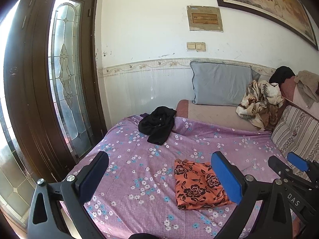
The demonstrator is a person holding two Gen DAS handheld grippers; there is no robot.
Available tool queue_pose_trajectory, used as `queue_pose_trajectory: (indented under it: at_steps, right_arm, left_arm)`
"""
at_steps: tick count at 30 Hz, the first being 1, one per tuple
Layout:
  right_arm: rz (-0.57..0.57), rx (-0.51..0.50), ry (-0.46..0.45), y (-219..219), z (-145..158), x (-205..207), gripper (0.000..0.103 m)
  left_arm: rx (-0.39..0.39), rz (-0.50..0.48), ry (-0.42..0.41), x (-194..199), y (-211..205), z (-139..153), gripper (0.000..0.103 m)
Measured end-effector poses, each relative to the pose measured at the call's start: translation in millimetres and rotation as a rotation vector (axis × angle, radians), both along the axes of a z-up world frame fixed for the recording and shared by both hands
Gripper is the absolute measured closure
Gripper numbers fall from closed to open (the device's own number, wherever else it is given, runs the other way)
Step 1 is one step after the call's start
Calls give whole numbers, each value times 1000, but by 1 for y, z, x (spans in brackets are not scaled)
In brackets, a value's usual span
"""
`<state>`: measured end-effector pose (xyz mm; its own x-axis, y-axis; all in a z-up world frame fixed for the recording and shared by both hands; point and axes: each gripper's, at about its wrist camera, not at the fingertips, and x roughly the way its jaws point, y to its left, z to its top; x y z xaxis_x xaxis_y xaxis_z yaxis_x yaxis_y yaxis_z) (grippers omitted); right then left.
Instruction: Fold small clothes
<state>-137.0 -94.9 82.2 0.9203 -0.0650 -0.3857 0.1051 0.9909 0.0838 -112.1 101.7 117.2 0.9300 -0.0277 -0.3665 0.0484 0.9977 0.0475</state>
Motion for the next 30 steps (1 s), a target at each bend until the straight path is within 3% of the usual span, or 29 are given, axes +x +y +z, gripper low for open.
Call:
queue_pose_trajectory:
  at_steps: [8,30]
  right_arm:
    - [-36,-8,-11,-12,-3,5,38]
    - [-87,46,59,-46,-34,38,38]
  left_arm:
    - [-6,-15,17,11,-11,4,1]
    - [87,-103,63,53,-65,-8,1]
